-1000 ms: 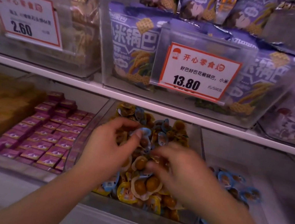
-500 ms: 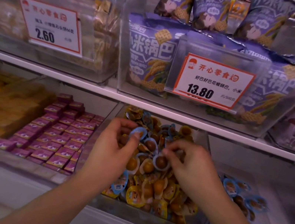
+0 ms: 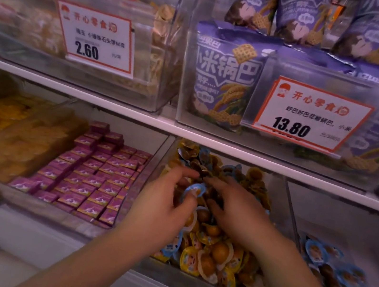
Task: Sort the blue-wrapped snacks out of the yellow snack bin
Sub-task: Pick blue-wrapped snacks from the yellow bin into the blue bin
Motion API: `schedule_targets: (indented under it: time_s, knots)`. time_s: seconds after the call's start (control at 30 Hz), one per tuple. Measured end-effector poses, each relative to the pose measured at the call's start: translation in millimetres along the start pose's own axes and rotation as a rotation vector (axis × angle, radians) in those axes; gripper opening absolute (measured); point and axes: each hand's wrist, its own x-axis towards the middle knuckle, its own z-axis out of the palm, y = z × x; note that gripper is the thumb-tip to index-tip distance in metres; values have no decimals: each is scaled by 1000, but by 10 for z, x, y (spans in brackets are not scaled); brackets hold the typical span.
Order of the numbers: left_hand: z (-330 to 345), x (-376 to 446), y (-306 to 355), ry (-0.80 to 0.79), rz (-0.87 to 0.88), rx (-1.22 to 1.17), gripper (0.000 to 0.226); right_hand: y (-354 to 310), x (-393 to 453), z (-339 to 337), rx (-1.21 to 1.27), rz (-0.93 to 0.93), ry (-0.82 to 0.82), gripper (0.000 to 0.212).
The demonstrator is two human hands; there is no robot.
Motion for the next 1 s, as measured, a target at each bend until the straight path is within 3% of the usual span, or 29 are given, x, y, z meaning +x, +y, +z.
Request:
schedule_targets:
  time_s: [0.3, 0.47, 0.67, 0.83, 1.0]
  knots:
    - [-6, 49, -3, 27, -36, -118, 21, -70, -99, 22, 98, -14, 233, 34]
    - [-12, 84, -15, 55, -64, -226, 21, -15, -111, -45, 441, 81, 375, 23]
    - [13, 93, -19, 92, -52, -230, 22, -30, -93, 16, 370, 50, 355, 28]
    - [61, 92, -36, 109, -53, -207, 24, -136, -35, 57, 181, -47, 57, 39]
    - [63, 103, -49, 109, -50, -165, 24, -119, 20, 5, 298, 84, 40, 40]
